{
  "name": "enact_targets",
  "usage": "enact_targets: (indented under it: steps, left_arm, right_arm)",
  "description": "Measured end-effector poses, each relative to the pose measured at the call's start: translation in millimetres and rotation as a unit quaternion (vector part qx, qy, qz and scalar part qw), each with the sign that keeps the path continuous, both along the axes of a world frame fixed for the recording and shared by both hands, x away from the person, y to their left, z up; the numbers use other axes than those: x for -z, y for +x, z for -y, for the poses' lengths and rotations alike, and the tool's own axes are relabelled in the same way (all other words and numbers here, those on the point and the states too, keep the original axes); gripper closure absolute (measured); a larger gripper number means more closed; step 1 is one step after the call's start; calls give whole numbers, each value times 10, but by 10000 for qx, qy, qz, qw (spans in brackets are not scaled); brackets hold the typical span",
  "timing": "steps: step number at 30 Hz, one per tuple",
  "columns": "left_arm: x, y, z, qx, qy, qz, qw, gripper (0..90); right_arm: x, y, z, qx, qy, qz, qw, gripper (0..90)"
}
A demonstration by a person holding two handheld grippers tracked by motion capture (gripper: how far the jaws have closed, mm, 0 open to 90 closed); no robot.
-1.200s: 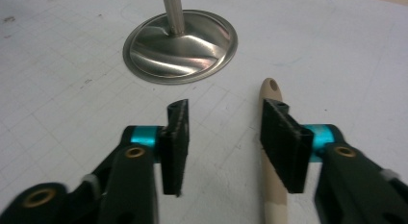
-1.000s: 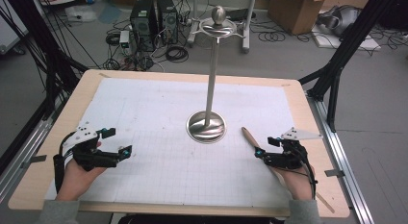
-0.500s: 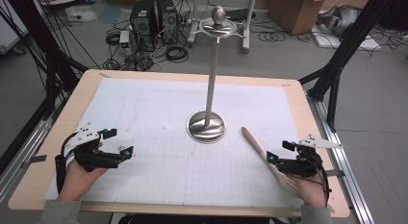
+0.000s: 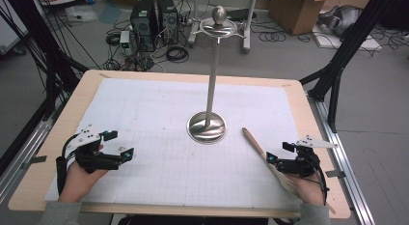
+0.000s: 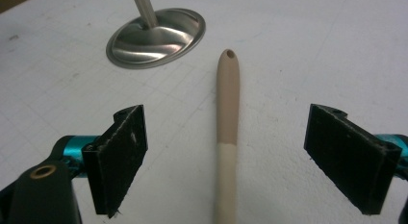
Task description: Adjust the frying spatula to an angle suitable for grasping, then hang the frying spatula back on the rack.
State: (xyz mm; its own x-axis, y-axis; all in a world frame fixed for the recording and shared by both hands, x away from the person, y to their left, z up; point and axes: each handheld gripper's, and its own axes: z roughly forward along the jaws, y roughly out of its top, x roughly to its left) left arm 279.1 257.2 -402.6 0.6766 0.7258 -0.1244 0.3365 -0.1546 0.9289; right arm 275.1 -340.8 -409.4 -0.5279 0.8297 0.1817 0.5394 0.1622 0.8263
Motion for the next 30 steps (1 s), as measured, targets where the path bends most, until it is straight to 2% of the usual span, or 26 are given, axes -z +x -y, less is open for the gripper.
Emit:
enact_targets:
  steps: [9, 13, 20, 30]
  left_arm:
    - [12, 0, -34, -64, -8, -19, 10000, 45]
    - [-1, -11, -22, -50, -12, 20, 10000, 45]
    - [21, 11, -18, -31, 31, -28, 10000, 45]
    - [7, -22, 0, -45, 73, 36, 10000, 45]
  right_arm:
    - [73, 20, 32, 83, 97, -113, 9999, 145]
    - [99, 18, 34, 100, 64, -138, 9998, 144]
    - [138, 29, 11, 81, -62, -193, 9998, 145]
    - [237, 23, -8, -63, -142, -165, 9997, 148]
